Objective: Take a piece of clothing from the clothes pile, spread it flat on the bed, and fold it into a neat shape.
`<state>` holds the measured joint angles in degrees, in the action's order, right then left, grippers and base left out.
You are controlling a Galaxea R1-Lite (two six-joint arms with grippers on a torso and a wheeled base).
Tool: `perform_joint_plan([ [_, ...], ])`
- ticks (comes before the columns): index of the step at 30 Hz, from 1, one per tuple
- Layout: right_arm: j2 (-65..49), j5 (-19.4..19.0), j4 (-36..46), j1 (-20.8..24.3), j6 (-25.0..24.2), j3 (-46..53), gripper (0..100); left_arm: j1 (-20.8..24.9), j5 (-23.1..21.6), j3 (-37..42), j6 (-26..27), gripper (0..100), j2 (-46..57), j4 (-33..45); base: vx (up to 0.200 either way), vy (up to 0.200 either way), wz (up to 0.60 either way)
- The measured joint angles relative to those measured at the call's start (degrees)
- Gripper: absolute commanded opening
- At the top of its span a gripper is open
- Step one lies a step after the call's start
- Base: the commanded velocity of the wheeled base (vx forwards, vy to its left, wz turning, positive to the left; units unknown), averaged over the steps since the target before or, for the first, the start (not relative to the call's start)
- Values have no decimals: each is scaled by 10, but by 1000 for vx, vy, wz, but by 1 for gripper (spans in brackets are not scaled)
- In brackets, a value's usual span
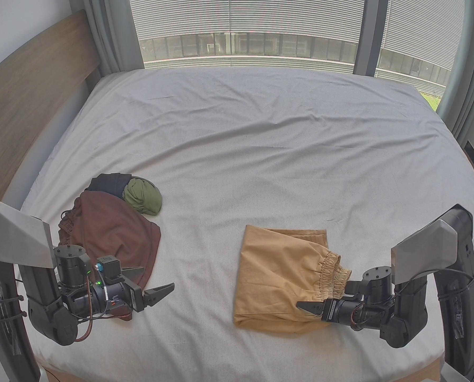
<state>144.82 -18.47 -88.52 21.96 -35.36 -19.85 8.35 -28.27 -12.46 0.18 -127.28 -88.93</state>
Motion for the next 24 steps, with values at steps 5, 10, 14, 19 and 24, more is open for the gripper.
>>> perform_joint_plan([
  [5, 1, 0, 0, 3, 0, -6, 100, 0, 0, 0, 0, 100, -2, 0, 0, 0, 0],
  [10, 3, 1, 2, 2, -1, -9, 0, 0, 0, 0, 0, 100, -3, 0, 0, 0, 0],
  [14, 4, 0, 2, 2, -1, -9, 0, -2, 0, 0, 0, 100, -3, 0, 0, 0, 0],
  [19, 0, -1, 1, 1, 0, -9, 0, -2, 0, 0, 0, 100, -3, 0, 0, 0, 0],
  [24, -18, -4, 1, 4, 0, -8, 0, -3, 0, 0, 0, 100, -3, 0, 0, 0, 0],
])
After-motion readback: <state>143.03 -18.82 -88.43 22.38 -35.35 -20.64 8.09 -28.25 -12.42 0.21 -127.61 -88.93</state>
